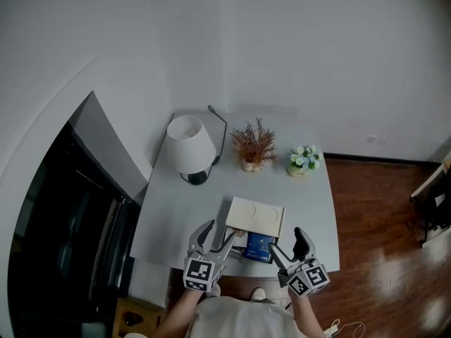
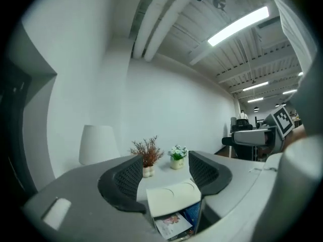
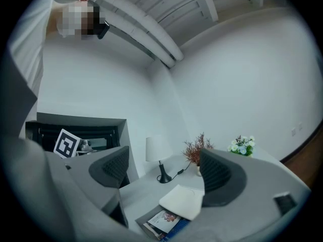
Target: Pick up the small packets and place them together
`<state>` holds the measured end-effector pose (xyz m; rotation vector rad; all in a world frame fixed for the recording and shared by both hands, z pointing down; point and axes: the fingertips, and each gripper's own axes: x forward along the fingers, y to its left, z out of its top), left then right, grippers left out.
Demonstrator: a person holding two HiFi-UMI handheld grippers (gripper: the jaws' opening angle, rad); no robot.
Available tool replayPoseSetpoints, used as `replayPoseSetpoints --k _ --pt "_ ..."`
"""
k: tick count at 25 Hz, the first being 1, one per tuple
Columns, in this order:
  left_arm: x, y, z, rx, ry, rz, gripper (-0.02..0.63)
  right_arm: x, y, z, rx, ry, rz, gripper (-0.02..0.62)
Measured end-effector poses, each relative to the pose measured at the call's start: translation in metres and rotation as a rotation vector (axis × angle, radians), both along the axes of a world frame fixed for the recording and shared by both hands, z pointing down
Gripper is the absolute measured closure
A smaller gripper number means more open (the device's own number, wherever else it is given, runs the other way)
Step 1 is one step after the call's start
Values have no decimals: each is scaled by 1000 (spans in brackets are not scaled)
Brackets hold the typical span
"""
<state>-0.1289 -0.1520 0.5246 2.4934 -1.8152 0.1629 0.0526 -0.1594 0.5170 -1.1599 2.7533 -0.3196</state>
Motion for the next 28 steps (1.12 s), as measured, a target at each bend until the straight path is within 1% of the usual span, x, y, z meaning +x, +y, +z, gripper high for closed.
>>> replayPoseSetpoints --k 1,3,4,5,6,7,9,10,13,15,16,18,21,24,26,28 --pt "-7 3 -10 29 -8 -25 307 1 -1 -2 5 -3 7 161" --pt "-23 9 -28 82 -7 -95 237 3 -2 -7 16 -6 26 161" --pt "-31 13 -35 100 2 -132 215 5 -2 -10 23 -5 38 161" --pt "-37 16 -39 110 16 -164 204 7 -2 -12 35 1 54 161" --pt "-43 19 -41 110 31 -190 178 9 -1 -15 56 16 74 161" --pt "-47 22 -38 102 43 -205 178 11 -1 -19 87 45 97 161" --pt "-51 25 -31 81 61 -211 176 13 2 -26 158 122 142 161" --pt "-52 27 -29 76 73 -208 176 13 2 -29 180 141 155 163" --pt "-54 31 -34 92 105 -198 177 12 3 -36 180 108 157 161" --pt "-53 32 -37 97 125 -189 201 13 2 -35 169 95 155 161" --pt "-52 31 -37 95 132 -183 202 13 2 -35 166 96 155 161" --pt "-51 29 -34 84 120 -166 204 13 3 -34 160 97 152 161" --pt "-48 25 -22 44 109 -136 207 12 5 -31 150 97 143 162" --pt "-44 19 3 -46 105 -102 207 12 5 -28 138 97 140 162" --pt "-39 16 24 -114 60 -69 207 13 5 -26 131 97 140 162" --pt "-29 13 50 -192 -22 -17 207 15 6 -24 126 98 141 163"
